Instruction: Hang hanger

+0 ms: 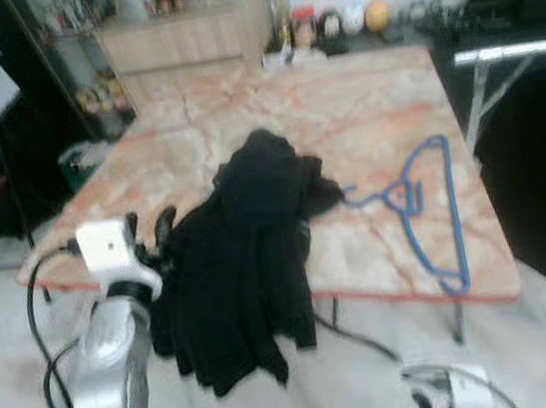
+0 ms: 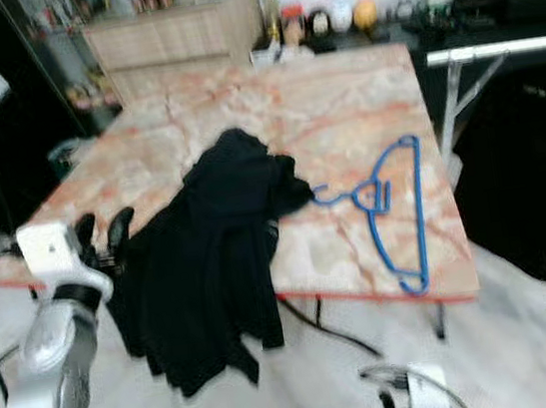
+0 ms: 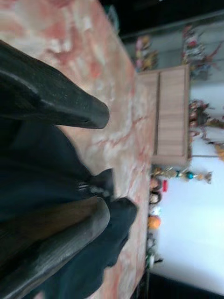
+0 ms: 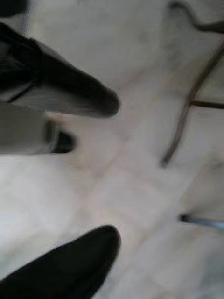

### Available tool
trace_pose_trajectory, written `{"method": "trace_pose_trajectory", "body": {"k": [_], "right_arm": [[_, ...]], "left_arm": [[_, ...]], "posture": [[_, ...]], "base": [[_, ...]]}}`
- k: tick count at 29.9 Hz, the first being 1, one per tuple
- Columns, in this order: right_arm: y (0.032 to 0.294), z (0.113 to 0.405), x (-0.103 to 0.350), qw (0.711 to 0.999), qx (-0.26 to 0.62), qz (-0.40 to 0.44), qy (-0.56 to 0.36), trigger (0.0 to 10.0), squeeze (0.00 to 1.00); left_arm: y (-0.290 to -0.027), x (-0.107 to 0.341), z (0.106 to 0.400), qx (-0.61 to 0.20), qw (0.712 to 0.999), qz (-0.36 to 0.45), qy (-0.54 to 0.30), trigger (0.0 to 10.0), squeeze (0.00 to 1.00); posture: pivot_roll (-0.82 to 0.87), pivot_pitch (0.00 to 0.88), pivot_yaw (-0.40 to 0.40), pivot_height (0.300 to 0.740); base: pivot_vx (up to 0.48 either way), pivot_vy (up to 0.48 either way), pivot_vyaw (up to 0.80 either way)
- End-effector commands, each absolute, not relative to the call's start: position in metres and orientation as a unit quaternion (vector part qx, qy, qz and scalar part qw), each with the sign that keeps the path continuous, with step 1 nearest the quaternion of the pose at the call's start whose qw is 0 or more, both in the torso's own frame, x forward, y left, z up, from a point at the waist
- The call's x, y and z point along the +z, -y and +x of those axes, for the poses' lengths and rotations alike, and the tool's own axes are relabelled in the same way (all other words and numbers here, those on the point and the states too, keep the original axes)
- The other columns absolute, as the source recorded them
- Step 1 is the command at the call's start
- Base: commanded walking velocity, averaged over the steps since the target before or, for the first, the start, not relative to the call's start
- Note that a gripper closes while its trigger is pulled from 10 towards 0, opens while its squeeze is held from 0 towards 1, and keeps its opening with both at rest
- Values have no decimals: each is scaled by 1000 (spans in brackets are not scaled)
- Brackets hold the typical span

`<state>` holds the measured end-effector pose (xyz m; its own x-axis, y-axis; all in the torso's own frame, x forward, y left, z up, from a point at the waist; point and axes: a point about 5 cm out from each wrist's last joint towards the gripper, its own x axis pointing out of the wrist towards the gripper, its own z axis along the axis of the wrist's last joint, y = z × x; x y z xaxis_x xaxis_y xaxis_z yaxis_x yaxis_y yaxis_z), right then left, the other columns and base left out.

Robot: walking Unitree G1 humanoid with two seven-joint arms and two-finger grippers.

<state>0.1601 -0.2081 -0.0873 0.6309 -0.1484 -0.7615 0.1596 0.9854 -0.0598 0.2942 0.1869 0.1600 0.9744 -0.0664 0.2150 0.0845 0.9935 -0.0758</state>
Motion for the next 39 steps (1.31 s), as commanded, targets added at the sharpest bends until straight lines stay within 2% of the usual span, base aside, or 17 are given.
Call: {"method": "trace_pose_trajectory", "body": {"k": [1, 11, 17, 25, 29, 30, 31, 33, 38, 39], "right_arm": [[205, 160, -88, 903, -82, 10, -421, 10000, 0], [205, 161, -88, 903, -81, 9, -422, 10000, 0], [205, 161, -87, 903, -81, 9, -422, 10000, 0], [204, 161, -88, 902, -80, 8, -424, 10000, 0], [204, 161, -88, 902, -80, 9, -424, 10000, 0], [204, 161, -88, 902, -81, 9, -424, 10000, 0], [204, 161, -88, 902, -81, 9, -424, 10000, 0], [203, 161, -88, 902, -81, 9, -425, 10000, 0], [203, 162, -88, 901, -79, 9, -426, 10000, 0], [202, 162, -88, 901, -79, 10, -426, 10000, 0]], "left_arm": [[-191, 163, 294, -33, 993, -33, 112, 10000, 0], [-201, 153, 292, -20, 995, -27, 96, 10000, 0], [-212, 123, 287, -2, 999, -17, 45, 10000, 0], [-236, 30, 262, 26, 987, 5, -156, 10000, 0], [-239, 6, 252, 30, 976, 17, -215, 10000, 0], [-237, -12, 243, 23, 965, 19, -262, 10000, 0], [-237, -12, 243, 23, 965, 19, -262, 10000, 0], [-233, -41, 225, 21, 940, 21, -339, 10000, 0], [-229, -57, 209, 31, 919, 15, -393, 10000, 0], [-227, -64, 201, 21, 907, 22, -420, 10000, 0]], "posture": [[61, 4, 60, 740], [61, 6, 60, 740], [59, 0, 61, 740], [59, 0, 62, 740], [51, 0, 62, 740], [50, 0, 62, 740], [50, 0, 62, 740], [45, 0, 60, 740], [29, 0, 60, 740], [13, 0, 65, 740]], "base": [[-296, 0, 0], [-292, 0, 0], [-142, 0, 0], [0, 0, 0], [0, 0, 0], [0, 0, 0], [0, 0, 0], [0, 0, 0], [0, 0, 0], [0, 0, 0]]}}
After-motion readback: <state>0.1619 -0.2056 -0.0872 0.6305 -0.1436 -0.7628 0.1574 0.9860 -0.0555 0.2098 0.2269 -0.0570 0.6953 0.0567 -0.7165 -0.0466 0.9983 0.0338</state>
